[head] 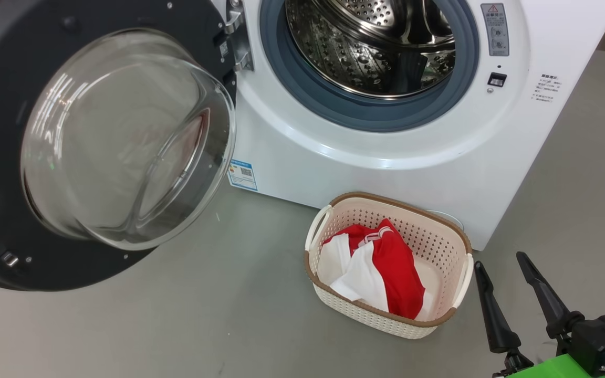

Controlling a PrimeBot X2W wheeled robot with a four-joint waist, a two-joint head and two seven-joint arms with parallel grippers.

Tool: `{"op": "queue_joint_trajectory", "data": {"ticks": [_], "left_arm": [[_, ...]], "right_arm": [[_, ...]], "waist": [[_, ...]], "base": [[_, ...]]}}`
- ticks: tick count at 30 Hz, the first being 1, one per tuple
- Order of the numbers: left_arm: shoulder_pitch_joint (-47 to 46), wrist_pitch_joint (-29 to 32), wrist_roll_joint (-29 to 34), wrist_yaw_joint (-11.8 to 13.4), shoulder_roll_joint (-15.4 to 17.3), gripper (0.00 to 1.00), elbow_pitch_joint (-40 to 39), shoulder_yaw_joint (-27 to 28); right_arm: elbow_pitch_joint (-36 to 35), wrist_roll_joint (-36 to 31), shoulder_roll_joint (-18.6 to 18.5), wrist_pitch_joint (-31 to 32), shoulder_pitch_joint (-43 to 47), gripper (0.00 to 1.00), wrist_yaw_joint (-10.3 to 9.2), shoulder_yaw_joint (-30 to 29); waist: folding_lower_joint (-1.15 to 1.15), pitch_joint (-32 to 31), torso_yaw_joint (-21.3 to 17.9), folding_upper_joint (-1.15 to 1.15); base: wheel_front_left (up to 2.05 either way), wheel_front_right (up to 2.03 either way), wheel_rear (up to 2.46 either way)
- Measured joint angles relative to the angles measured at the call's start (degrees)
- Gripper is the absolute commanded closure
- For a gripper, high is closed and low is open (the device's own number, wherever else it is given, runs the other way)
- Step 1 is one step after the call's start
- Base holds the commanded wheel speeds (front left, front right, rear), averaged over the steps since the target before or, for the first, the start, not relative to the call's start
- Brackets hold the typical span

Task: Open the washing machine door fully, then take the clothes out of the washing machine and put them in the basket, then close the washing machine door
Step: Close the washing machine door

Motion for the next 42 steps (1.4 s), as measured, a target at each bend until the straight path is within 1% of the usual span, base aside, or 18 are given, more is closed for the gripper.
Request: {"op": "queue_joint_trajectory", "data": {"ticks": [3, 6, 9, 11, 15, 18, 21, 27, 29, 38, 40, 42], "left_arm": [[-1.54, 1.94, 0.0, 0.74, 0.52, 1.0, 3.34, -0.94], [-2.37, 2.22, 0.18, 1.35, 2.0, 1.0, 6.27, -1.05], [-2.48, 2.44, 0.16, 1.45, 2.8, 1.0, 7.92, -1.04], [-2.74, 3.78, -0.03, 1.3, 3.21, 1.0, 9.31, -0.99], [-3.69, 5.64, -0.18, -0.41, 3.3, 1.0, 11.11, -1.25], [-3.72, 7.25, -0.47, -1.1, 3.46, 1.0, 11.79, -1.81], [-3.74, 9.27, -0.67, -2.82, 4.13, 1.0, 12.26, -2.37], [-3.76, 11.5, -1.66, -3.94, 4.12, 1.0, 12.03, -2.38], [-3.77, 12.69, -1.99, -4.87, 4.09, 1.0, 11.69, -2.66], [-3.2, 14.49, -2.04, -6.89, 2.69, 1.0, 9.76, -3.91], [-2.94, 14.78, -2.05, -6.99, 2.25, 1.0, 8.93, -4.1], [-2.45, 14.89, -2.33, -7.93, 1.77, 1.0, 8.02, -4.16]], "right_arm": [[-0.34, -0.6, 0.01, 0.41, -0.01, 0.0, 0.0, 0.03], [-0.53, -0.6, 0.0, 0.9, -0.01, 0.0, 0.0, 0.21], [-0.71, -0.62, 0.0, 0.92, -0.01, 0.0, 0.0, 0.58], [-0.9, -0.67, 0.0, 1.09, -0.02, 0.0, 0.0, 0.94], [-1.05, -0.67, 0.0, 1.09, -0.02, 0.0, 0.0, 1.03], [-1.04, -0.67, 0.0, 1.09, -0.03, 0.0, 0.0, 1.04], [-1.03, -0.67, 0.0, 1.08, -0.03, 0.0, 0.0, 1.02], [-1.08, -0.67, 0.0, 1.08, -0.04, 0.0, 0.0, 0.97], [-1.08, -0.67, 0.0, 1.07, -0.04, 0.0, 0.0, 0.81], [-1.08, -0.65, 0.0, 1.05, -0.16, 0.0, 0.0, 0.56], [-1.13, -0.59, 0.0, 1.03, -0.24, 0.0, 0.0, 0.31], [-1.12, -0.49, 0.0, 0.97, -0.25, 0.0, 0.0, -0.02]], "waist": [[0.0, 0.06, -0.36, 0.0], [0.0, -0.12, -0.83, 0.0], [0.0, -0.22, -1.15, 0.0], [0.0, -0.2, -1.46, 0.0], [0.0, 0.12, -1.89, 0.0], [0.0, 0.25, -2.09, 0.0], [0.0, 0.38, -2.13, 0.0], [0.0, 0.44, -1.73, 0.0], [0.0, 0.45, -1.5, 0.0], [0.0, 0.44, -0.12, 0.0], [0.0, 0.62, 0.18, 0.0], [0.0, 0.84, 0.52, 0.0]], "base": [[0.0, 0.0, 0.0], [0.0, 0.0, 0.0], [0.0, 0.0, 0.0], [0.0, 0.0, 0.0], [0.0, 0.0, 0.0], [0.0, 0.0, 0.0], [0.0, 0.0, 0.0], [0.0, 0.0, 0.0], [0.0, 0.0, 0.0], [0.0, 0.0, 0.0], [0.0, 0.0, 0.0], [0.0, 0.0, 0.0]]}}
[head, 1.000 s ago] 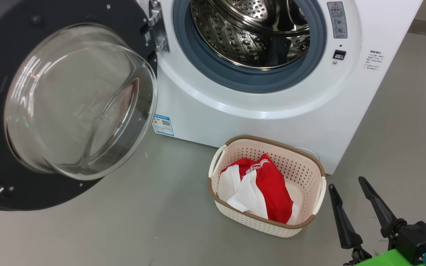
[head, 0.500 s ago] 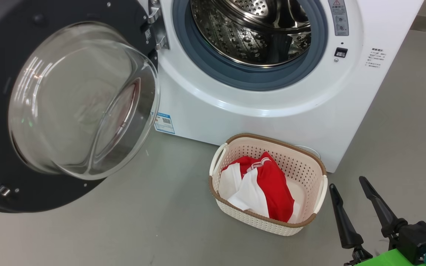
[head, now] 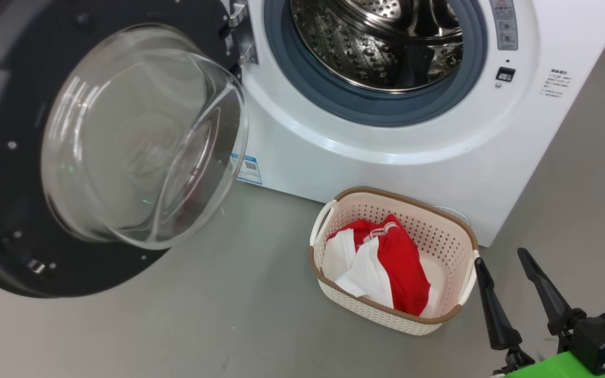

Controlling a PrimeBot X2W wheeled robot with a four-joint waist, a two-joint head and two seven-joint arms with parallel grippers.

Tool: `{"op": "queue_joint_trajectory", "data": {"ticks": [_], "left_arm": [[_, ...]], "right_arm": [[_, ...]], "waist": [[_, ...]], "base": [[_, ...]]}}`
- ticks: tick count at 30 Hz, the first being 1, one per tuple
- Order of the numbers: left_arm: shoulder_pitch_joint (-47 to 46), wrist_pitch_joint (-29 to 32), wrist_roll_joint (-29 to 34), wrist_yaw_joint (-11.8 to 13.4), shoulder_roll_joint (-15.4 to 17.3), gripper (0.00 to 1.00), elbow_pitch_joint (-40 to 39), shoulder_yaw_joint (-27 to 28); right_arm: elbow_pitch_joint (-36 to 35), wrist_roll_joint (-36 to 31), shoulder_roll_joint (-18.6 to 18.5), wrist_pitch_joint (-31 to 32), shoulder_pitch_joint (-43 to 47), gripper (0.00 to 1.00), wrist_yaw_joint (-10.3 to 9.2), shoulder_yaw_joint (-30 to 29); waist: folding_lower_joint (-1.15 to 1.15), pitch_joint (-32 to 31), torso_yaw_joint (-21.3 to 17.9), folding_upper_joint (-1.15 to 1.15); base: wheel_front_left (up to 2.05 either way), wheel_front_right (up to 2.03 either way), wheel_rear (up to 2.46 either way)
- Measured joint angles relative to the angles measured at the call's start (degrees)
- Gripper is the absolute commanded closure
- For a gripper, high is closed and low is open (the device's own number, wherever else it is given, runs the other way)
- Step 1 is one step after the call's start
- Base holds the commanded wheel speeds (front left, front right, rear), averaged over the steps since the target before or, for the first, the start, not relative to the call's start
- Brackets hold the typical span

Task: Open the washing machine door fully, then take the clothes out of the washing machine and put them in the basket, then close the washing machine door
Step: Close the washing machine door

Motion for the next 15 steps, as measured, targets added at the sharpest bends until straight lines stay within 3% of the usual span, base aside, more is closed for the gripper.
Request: {"op": "queue_joint_trajectory", "data": {"ticks": [15], "left_arm": [[6.7, 5.9, -6.37, -1.05, -8.84, 1.0, -9.99, 0.48]], "right_arm": [[0.71, 0.65, 0.0, -0.75, 0.01, 0.0, 0.0, -0.08]], "waist": [[0.0, -0.74, 1.75, 0.0]], "base": [[0.0, 0.0, 0.0]]}}
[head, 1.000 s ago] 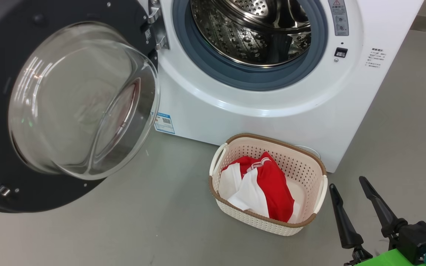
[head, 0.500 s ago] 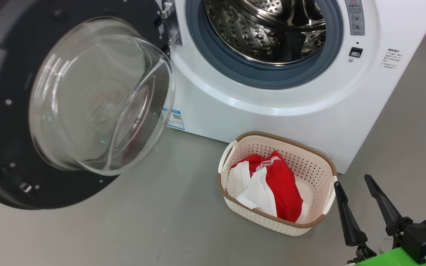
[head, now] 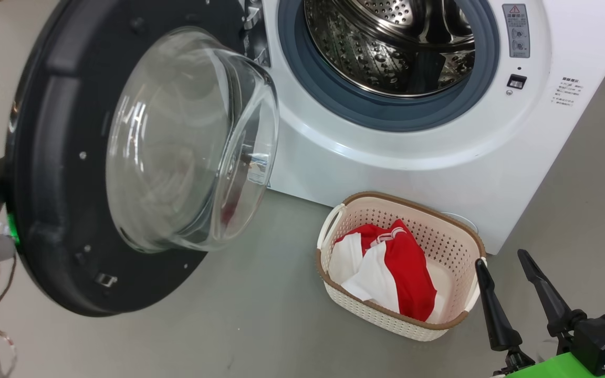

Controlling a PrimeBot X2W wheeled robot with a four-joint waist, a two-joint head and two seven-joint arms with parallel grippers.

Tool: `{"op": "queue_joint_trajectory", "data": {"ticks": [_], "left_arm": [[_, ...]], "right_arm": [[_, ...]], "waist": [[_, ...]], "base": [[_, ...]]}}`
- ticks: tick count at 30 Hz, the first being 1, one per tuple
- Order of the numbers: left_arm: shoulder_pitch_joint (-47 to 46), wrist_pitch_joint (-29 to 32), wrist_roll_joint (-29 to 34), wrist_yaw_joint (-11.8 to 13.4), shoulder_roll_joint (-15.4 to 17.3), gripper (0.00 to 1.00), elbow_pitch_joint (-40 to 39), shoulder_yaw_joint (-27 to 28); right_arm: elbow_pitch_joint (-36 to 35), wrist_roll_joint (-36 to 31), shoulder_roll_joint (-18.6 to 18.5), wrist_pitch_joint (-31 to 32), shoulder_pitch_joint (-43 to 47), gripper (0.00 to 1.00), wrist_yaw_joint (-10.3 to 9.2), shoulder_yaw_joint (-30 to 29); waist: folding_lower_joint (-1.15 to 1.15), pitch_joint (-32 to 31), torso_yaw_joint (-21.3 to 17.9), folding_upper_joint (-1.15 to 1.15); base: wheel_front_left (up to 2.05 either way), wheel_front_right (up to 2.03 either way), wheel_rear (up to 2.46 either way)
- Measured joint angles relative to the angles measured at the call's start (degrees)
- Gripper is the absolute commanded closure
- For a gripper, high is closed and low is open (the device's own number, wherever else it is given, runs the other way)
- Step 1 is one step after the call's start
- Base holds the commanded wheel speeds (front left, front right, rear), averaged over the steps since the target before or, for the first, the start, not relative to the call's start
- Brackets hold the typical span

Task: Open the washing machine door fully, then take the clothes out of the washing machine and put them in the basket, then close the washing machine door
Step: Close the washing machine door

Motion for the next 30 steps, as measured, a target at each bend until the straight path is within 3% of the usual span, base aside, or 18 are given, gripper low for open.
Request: {"op": "queue_joint_trajectory", "data": {"ticks": [4, 13, 23, 30], "left_arm": [[2.35, 1.31, -0.63, 0.43, -2.48, 1.0, -5.92, 0.1], [8.44, 5.2, -3.59, 4.6, -7.38, 1.0, -18.94, -0.34], [14.12, 8.13, -7.15, 7.25, -9.88, 1.0, -30.1, -3.32], [16.33, 7.01, -9.94, 7.97, -10.14, 1.0, -34.57, -6.32]], "right_arm": [[0.27, 0.81, 0.0, -0.18, 0.02, 0.0, 0.0, 0.0], [0.62, 0.81, 0.0, -0.7, 0.02, 0.0, 0.0, 0.32], [0.9, 0.83, 0.0, -1.02, 0.02, 0.0, 0.0, 0.42], [0.92, 0.9, 0.0, -1.12, -0.01, 0.0, 0.0, 0.68]], "waist": [[0.0, -0.24, 0.23, 0.0], [0.0, -0.43, -0.1, 0.0], [0.0, -0.27, -0.71, 0.0], [0.0, 0.42, -1.9, 0.0]], "base": [[0.0, 0.0, 0.0], [0.0, 0.0, 0.0], [0.0, 0.0, 0.0], [0.0, 0.0, 0.0]]}}
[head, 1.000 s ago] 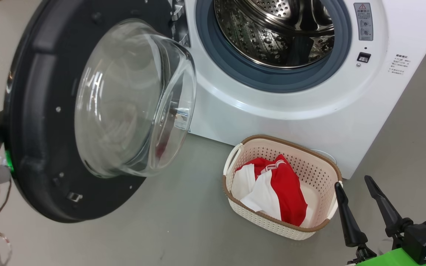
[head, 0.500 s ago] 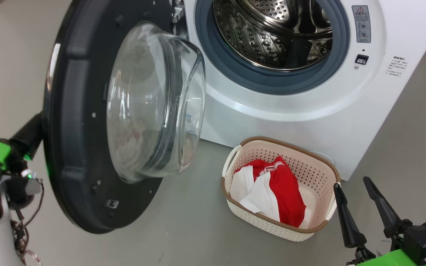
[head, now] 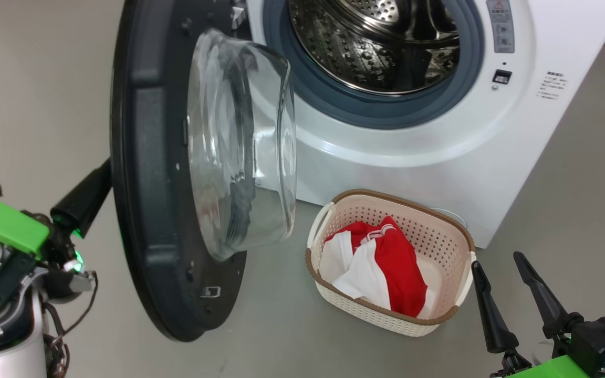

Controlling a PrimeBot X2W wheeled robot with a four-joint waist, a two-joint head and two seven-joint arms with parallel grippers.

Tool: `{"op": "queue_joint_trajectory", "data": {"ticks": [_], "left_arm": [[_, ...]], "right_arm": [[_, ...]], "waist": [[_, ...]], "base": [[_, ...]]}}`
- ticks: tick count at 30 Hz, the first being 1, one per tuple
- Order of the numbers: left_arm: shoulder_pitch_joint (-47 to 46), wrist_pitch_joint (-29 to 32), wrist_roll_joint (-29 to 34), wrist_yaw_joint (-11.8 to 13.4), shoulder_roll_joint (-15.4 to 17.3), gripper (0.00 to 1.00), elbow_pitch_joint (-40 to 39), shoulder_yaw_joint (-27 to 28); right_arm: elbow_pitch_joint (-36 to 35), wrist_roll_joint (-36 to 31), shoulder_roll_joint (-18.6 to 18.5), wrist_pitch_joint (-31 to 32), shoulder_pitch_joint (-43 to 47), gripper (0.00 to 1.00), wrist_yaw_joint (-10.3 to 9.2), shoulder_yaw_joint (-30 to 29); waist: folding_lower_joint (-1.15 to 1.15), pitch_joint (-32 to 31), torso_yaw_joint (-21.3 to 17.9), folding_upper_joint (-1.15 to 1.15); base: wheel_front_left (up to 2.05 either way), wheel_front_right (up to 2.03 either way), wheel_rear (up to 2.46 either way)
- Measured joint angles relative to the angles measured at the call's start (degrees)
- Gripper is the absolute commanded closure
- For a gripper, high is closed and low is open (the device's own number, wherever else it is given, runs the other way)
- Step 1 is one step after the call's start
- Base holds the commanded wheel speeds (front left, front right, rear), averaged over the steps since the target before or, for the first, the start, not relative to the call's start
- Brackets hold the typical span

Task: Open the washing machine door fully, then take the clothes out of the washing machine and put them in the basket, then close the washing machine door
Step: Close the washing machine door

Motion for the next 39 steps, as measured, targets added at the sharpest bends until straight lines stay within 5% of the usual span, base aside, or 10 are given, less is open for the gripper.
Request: {"op": "queue_joint_trajectory", "data": {"ticks": [39], "left_arm": [[0.55, -11.29, -16.49, 0.02, -0.15, 1.0, 1.23, -15.08]], "right_arm": [[2.14, 2.02, -0.02, -2.2, -2.21, 0.0, 0.0, -0.13]], "waist": [[0.0, 2.82, -10.78, 0.0]], "base": [[0.0, 0.0, 0.0]]}}
